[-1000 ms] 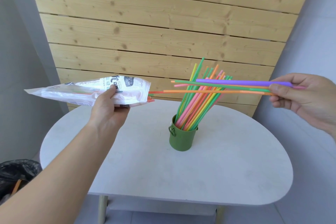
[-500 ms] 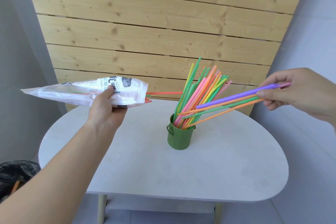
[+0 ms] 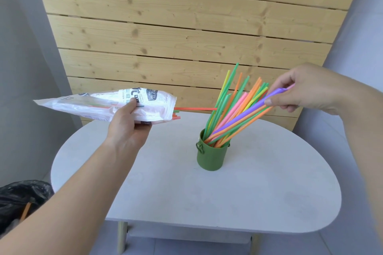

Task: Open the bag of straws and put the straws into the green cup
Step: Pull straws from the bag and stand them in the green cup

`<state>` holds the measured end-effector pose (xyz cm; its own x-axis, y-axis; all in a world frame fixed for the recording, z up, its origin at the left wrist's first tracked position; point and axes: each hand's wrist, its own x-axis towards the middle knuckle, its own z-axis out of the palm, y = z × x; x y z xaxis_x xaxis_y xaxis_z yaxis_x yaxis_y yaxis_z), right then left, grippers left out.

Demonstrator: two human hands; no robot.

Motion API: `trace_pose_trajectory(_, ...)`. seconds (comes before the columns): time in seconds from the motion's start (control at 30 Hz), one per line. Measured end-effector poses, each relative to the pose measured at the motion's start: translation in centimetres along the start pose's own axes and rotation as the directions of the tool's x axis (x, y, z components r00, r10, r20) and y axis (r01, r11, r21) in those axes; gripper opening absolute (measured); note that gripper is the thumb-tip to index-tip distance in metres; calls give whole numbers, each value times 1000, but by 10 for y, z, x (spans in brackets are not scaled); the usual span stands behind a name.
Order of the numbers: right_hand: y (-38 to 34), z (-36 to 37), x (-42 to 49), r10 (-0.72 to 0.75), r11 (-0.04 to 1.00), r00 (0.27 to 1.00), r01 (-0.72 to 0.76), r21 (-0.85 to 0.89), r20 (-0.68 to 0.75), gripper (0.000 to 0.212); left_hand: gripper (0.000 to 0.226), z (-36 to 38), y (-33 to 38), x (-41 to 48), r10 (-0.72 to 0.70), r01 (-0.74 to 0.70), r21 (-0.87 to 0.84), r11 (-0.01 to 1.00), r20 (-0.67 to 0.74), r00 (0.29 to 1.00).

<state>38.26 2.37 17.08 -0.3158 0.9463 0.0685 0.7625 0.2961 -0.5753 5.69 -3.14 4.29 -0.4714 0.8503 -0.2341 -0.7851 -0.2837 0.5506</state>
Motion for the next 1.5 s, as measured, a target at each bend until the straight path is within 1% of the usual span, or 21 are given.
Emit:
trace_pose_trajectory(0.17, -7, 7, 15, 19, 1000, 1000, -19, 25, -14, 10, 10, -5, 6, 3, 7, -7, 1, 1000, -12, 1000)
trace_pose_trajectory(0.3, -10, 12, 23, 40, 994, 994, -30, 103, -104, 20, 17, -6, 10, 3, 18, -18, -10, 1000, -20, 1000)
trace_pose_trajectory(0.33, -11, 13, 24, 43, 993, 992, -29, 119, -120, 21, 19, -6, 10, 3, 18, -19, -10, 1000, -18, 1000)
trace_pose_trajectory(0.43, -13, 16, 28, 45, 987, 988, -21, 158, -149, 23, 12, -6, 8, 3, 15, -15, -2, 1000, -15, 1000)
trace_pose_trajectory(0.5, -13, 17, 30, 43, 986, 985, -16, 163, -166, 23, 16, -5, 8, 3, 14, -14, 0, 1000, -11, 1000)
trace_pose_trajectory(0.57, -14, 20, 31, 32, 990, 983, -6, 144, -183, 22, 26, -6, 7, 4, 18, -18, 0, 1000, -3, 1000)
trace_pose_trajectory(0.7, -15, 25, 32, -10, 996, 970, 33, 89, -242, 19, 24, -6, 6, 5, 17, -17, 5, 1000, 0, 1000)
trace_pose_trajectory(0.8, -17, 30, 34, -48, 998, 952, 55, 14, -302, 19, 32, -6, 5, 5, 18, -18, 15, 1000, 0, 1000)
trace_pose_trajectory(0.87, -20, 34, 34, -73, 997, 940, 72, -17, -332, 18, 34, -6, 4, 4, 22, -23, 18, 1000, 8, 1000)
trace_pose_trajectory(1.0, -23, 46, 38, -149, 987, 917, 114, -116, -370, 9, 35, -6, 4, 4, 25, -25, 8, 1000, -4, 1000)
trace_pose_trajectory(1.03, -24, 47, 38, -161, 983, 916, 118, -139, -368, 7, 32, -6, 4, 4, 21, -21, 9, 1000, -5, 1000)
trace_pose_trajectory(1.13, -25, 50, 41, -176, 977, 914, 118, -176, -366, 8, 14, -6, 3, 4, 8, -9, 29, 1000, 7, 1000)
trace_pose_trajectory(1.17, -26, 51, 41, -179, 976, 912, 119, -180, -369, 9, 13, -6, 3, 4, 8, -8, 27, 1000, 4, 1000)
trace_pose_trajectory(1.27, -26, 53, 42, -188, 974, 916, 127, -190, -353, 10, 21, -7, 4, 5, 21, -20, 20, 1000, -5, 1000)
trace_pose_trajectory(1.37, -26, 58, 45, -217, 962, 922, 146, -231, -321, 13, 9, -7, 3, 5, 13, -12, 43, 999, -5, 1000)
trace_pose_trajectory(1.43, -26, 63, 47, -246, 956, 908, 170, -241, -338, 11, 14, -7, 2, 6, 20, -20, 44, 999, -5, 1000)
trace_pose_trajectory(1.5, -25, 67, 50, -254, 956, 892, 174, -235, -373, 14, 27, -8, 1, 8, 29, -29, 40, 999, 3, 1000)
